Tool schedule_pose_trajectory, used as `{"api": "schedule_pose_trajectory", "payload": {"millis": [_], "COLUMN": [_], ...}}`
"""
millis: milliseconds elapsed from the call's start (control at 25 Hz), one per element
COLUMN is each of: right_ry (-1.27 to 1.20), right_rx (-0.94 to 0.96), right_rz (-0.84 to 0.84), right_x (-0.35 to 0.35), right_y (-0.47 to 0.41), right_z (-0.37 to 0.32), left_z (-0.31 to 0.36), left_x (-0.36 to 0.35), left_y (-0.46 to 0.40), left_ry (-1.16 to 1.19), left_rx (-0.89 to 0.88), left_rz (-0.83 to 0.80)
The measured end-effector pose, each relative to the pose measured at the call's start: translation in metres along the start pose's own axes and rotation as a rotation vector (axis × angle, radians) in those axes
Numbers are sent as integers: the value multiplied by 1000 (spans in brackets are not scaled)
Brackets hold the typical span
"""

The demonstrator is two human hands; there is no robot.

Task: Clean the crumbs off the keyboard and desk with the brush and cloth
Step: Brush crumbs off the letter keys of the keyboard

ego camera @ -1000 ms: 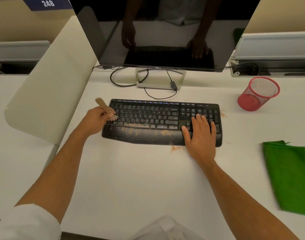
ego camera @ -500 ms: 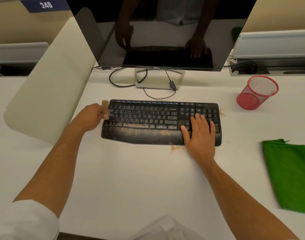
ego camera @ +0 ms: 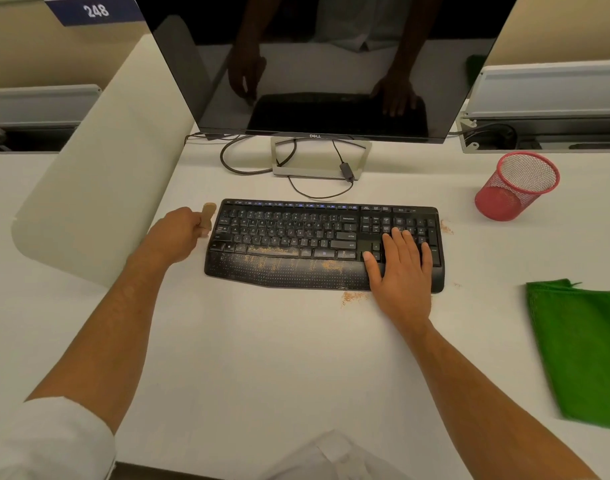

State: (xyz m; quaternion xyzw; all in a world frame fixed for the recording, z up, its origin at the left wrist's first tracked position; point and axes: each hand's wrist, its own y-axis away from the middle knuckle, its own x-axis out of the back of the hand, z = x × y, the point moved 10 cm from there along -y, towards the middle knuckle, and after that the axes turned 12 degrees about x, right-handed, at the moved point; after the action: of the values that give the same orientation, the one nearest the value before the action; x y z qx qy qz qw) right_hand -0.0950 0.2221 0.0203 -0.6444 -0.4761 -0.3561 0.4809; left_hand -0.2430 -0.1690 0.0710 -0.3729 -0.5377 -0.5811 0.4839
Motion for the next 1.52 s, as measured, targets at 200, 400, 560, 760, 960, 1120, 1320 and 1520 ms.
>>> {"api": "schedule_pose_trajectory", "payload": {"millis": [200, 400, 560, 760, 960, 1120, 1320, 1520], "right_ry": [-5, -1, 2, 0, -13, -12, -9, -2], "right_rx": [2, -1, 0, -3, -2, -2, -4, -4], "right_rz": [-1, -1, 2, -9, -4, -9, -8, -22], "right_x": [0, 0, 0, 0, 0, 0, 0, -2], "right_y": [0, 1, 1, 1, 1, 1, 1, 0], "right_z": [0, 0, 0, 0, 0, 0, 0, 0], "left_z": [48, 20, 13, 27, 32, 32, 32, 40], "left_x": [3, -8, 7, 9, -3, -14, 5, -17], "left_y": [33, 17, 11, 19, 40, 33, 29, 35], "left_ry": [443, 90, -44, 398, 570, 477, 469, 455], "left_rx": [-179, 61, 139, 187, 148, 234, 239, 202], "left_rz": [-36, -123, -45, 94, 191, -59, 55, -61]}}
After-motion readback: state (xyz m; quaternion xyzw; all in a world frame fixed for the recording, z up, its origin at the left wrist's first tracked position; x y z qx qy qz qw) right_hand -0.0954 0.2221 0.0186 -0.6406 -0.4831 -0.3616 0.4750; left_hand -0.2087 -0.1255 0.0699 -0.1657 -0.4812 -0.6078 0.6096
